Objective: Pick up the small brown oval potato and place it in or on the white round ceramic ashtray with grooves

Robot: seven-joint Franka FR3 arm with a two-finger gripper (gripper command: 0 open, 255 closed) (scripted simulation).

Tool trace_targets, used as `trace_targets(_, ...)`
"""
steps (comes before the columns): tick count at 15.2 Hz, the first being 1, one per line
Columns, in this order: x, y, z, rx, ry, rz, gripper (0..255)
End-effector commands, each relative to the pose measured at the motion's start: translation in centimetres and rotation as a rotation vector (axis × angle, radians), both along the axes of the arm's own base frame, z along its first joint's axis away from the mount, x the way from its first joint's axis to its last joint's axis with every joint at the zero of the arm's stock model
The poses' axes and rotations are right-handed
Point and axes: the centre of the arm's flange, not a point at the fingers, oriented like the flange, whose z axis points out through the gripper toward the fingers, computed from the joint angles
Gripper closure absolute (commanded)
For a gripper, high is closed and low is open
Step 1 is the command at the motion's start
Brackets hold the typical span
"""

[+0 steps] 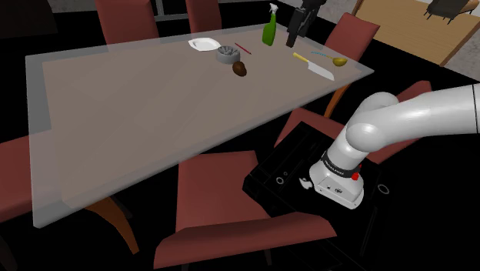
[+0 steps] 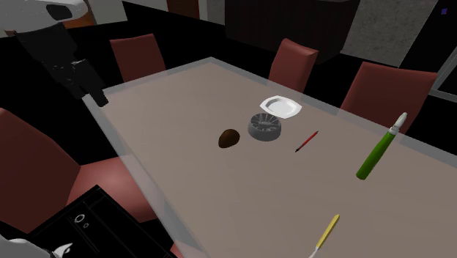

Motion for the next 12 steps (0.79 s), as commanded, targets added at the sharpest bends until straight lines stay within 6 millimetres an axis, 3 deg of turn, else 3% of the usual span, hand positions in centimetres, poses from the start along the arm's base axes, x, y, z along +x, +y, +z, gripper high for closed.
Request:
trace_targets(1,0.0,0.0,0.0,0.0,0.0,0.0,0)
trace_targets(12,9.4,-4.2,-9.4,0.0,-0.062,-0.092,0)
